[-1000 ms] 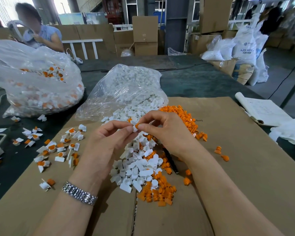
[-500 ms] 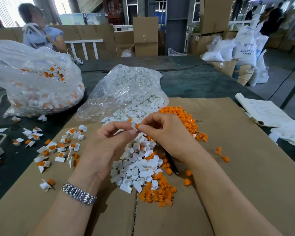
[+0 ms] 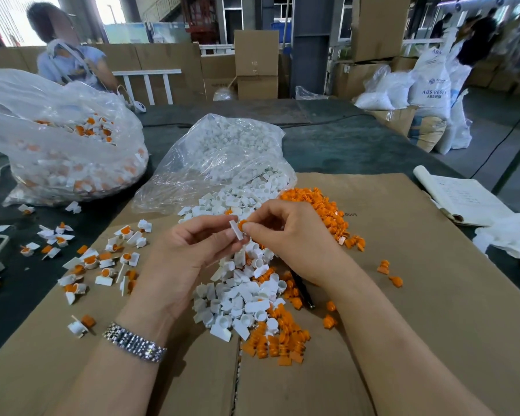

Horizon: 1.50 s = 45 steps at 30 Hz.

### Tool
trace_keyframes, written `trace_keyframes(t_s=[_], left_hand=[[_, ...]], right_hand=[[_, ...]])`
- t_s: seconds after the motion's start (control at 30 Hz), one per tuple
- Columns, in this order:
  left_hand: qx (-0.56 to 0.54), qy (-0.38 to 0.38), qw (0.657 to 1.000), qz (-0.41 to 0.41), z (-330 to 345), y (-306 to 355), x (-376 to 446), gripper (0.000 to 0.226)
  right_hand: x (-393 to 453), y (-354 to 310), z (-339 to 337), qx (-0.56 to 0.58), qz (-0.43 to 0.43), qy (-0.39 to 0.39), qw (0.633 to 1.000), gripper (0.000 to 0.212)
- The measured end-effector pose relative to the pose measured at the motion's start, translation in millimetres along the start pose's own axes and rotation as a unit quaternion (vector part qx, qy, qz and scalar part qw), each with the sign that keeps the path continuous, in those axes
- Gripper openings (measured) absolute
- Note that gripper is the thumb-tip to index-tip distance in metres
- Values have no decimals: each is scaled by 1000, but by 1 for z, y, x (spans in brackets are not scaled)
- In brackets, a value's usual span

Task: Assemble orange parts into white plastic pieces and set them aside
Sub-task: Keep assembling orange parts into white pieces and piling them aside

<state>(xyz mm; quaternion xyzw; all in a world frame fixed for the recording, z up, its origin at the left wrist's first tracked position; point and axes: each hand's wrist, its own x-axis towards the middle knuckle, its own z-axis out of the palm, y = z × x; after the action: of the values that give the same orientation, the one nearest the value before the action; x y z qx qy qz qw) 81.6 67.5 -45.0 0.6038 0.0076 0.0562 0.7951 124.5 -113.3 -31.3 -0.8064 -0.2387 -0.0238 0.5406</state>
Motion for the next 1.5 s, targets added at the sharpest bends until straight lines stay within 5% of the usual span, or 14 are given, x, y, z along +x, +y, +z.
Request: trace_keyframes(t_s=[0.3, 0.8, 1.5], left_hand=[[-89, -28, 994, -51, -2, 1, 2, 26], [-103, -18, 994, -46, -1, 3, 2, 24], [-13, 68, 994, -83, 1, 3, 1, 16]], right_hand=[[-2, -4, -13, 46, -37, -60, 996, 24], [-2, -3, -5, -10, -94, -21, 995, 19], [0, 3, 5, -121, -88, -29, 988, 20]])
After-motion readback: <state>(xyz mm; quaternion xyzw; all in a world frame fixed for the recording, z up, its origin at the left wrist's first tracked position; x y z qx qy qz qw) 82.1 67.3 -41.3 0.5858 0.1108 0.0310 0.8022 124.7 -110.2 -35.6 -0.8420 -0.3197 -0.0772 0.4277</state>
